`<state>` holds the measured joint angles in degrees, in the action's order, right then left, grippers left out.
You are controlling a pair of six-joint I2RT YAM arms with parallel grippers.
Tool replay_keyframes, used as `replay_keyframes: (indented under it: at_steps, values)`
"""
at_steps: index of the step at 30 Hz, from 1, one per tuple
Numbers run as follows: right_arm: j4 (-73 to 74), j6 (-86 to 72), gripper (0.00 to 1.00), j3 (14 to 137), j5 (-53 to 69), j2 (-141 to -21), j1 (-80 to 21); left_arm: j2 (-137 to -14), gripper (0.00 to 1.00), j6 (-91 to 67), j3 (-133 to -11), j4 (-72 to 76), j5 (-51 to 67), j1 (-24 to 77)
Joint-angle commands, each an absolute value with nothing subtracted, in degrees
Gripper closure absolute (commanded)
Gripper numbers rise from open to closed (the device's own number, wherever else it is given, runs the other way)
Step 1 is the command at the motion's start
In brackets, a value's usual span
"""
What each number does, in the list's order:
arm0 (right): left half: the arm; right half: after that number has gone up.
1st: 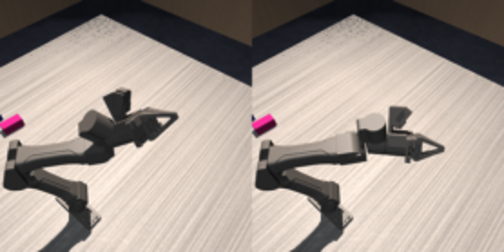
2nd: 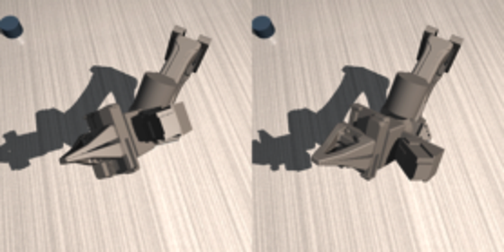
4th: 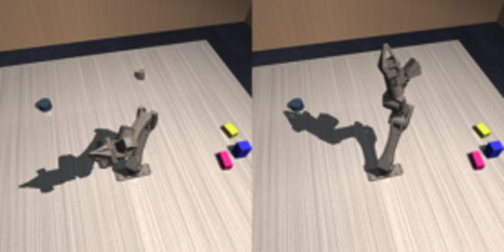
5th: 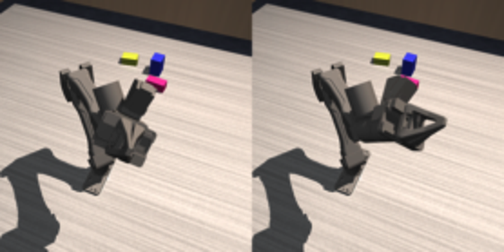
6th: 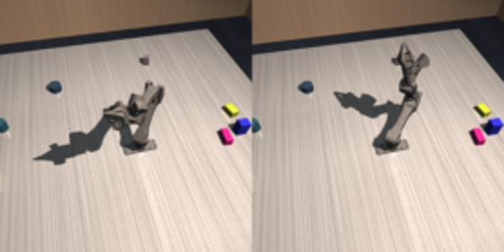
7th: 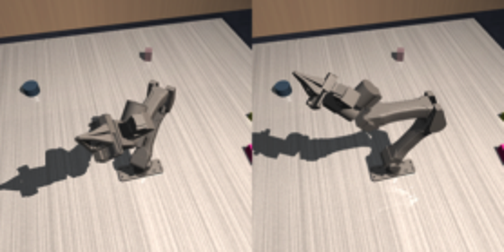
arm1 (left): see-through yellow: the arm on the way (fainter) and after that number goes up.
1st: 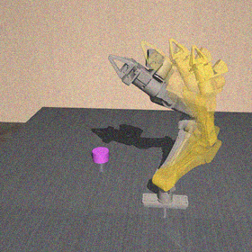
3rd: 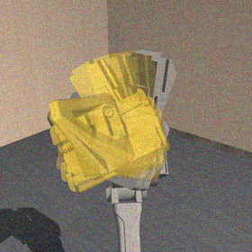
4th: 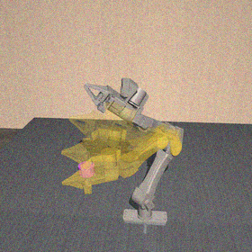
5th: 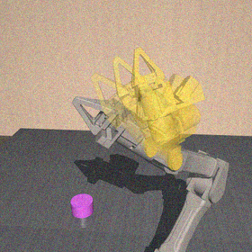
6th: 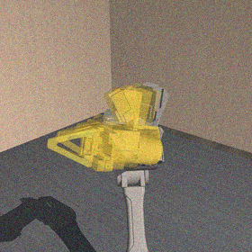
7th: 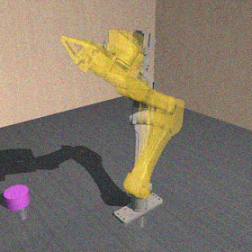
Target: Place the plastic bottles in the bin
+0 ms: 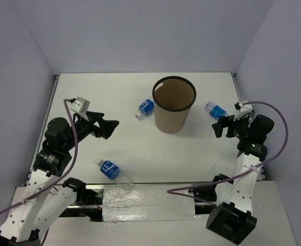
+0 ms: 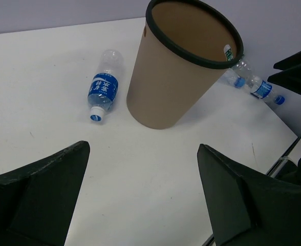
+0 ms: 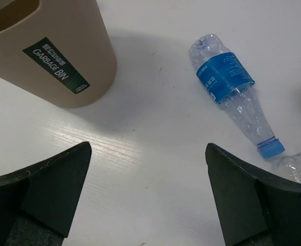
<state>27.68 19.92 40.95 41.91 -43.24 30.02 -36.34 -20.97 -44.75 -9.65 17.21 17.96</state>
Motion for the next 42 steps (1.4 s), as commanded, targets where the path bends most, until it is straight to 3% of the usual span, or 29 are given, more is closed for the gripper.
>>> replay_keyframes:
  at_steps: [1,14,17,23,27,37,40,42]
  values:
    - [23.12,21.53,0.00,40.95,39.65,-44.29,30.23,-37.79,0.01,-19.60,-45.35,-8.00,18.19,18.28]
    - [26.64,42.88,0.00,40.52,35.16,-44.21,30.32,-38.85,0.01,-19.51,-45.26,-8.17,18.45,18.28]
    - [22.60,49.27,0.00,40.34,26.06,-46.84,30.32,-39.11,0.01,-19.60,-45.26,-8.09,18.81,18.28]
    - [19.52,59.67,0.14,43.77,11.00,-63.09,30.41,-39.46,0.01,-19.69,-45.26,-7.91,19.60,18.28]
    - [9.79,61.70,0.14,42.02,1.26,-72.92,30.41,-40.08,0.00,-19.69,-45.35,-8.08,19.77,18.28]
    - [-1.06,64.51,0.12,42.80,-9.13,-87.88,30.67,-42.10,0.01,-19.25,-45.44,-8.70,19.16,18.28]
    - [-0.44,64.34,0.20,44.91,-10.37,-92.27,30.85,-42.19,0.01,-19.25,-45.53,-8.79,18.81,18.28]
    - [2.52,63.55,0.32,46.49,-10.20,-94.04,31.02,-42.19,0.01,-19.25,-45.44,-8.79,18.72,18.28]
